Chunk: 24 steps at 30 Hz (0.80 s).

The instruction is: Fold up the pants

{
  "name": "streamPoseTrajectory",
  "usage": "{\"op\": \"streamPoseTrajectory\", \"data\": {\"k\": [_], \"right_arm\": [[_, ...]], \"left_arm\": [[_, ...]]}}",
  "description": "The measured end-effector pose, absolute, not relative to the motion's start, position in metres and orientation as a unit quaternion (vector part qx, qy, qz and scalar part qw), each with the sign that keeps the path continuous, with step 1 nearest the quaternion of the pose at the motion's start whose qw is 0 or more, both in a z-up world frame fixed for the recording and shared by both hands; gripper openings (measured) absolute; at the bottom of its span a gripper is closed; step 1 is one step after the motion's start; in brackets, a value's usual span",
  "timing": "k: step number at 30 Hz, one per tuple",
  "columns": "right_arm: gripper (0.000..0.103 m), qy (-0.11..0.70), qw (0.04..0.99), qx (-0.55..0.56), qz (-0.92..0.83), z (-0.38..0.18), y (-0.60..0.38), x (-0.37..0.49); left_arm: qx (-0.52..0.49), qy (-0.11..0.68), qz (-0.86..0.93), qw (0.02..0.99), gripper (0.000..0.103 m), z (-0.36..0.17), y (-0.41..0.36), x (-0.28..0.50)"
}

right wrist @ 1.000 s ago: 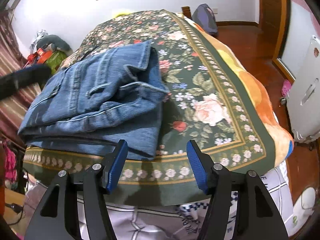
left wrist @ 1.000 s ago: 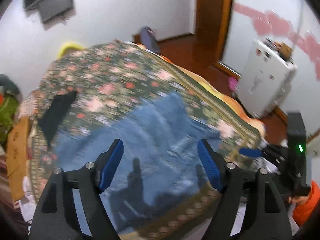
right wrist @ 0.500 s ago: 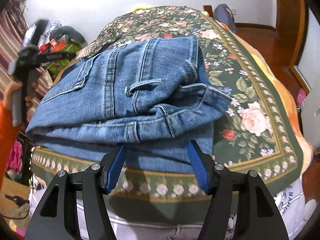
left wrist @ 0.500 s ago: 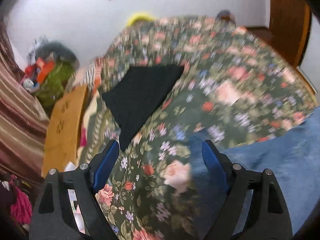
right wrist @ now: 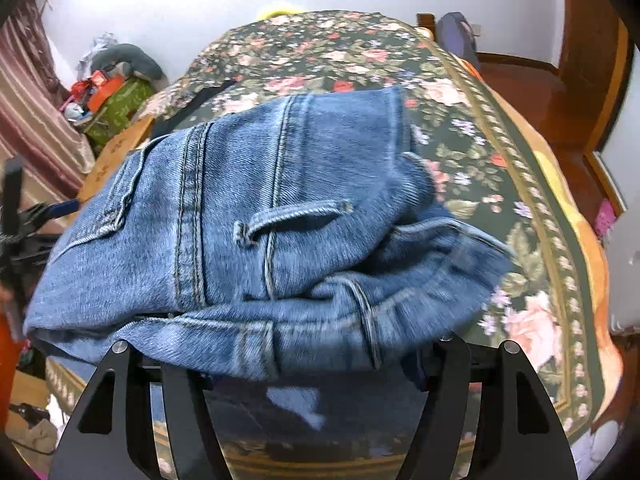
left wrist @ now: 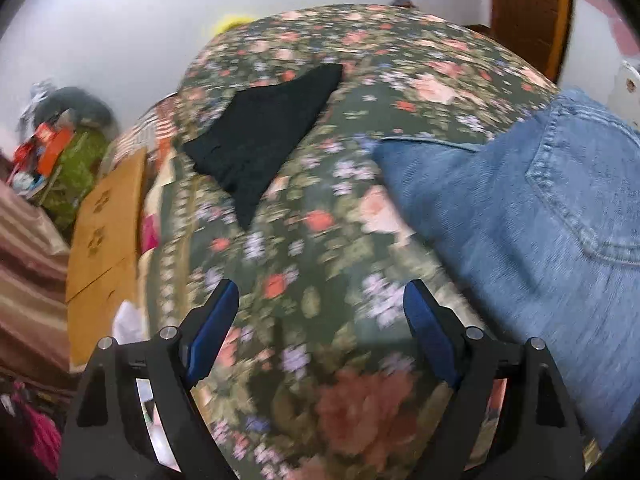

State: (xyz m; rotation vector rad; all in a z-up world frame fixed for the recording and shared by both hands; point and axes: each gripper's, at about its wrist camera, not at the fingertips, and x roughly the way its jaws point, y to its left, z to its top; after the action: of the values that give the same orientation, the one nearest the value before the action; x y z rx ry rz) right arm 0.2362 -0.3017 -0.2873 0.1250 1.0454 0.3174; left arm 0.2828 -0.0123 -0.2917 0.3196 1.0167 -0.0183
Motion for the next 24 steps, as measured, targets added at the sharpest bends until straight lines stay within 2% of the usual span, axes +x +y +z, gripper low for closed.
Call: {"op": "streamPoseTrajectory", "data": {"k": [6,9,14,18,24], "right_arm": [[0.064,0.496,0.854,0.086,0.132,-0.279,-0.323,0.203],[0.064,0.493,0.857,0.084,0.124,-0.274,-0.327,0.186],[0.064,0.511,0.844,0.083,0.144,-0.279,-0.316,0.172],[0.064,0.503,0.847,0.066,0.159,-0.284,-0.299,0.175],[0.066,0.504,0.843,0.076,0.171,-0.29,-0.293,0.209]], "left_arm": [[0.128,0.436,0.016,0.891,0.085,-0.253,-0.011,0.311],[0.141,0.427,0.009,0.893,0.085,-0.251,-0.028,0.341],[0.196,0.466,-0.023,0.862,0.085,-0.285,-0.074,0.395],[0.223,0.497,-0.052,0.837,0.081,-0.311,-0.093,0.405],[0.122,0.556,-0.083,0.818,0.081,-0.317,-0.049,0.382]]}}
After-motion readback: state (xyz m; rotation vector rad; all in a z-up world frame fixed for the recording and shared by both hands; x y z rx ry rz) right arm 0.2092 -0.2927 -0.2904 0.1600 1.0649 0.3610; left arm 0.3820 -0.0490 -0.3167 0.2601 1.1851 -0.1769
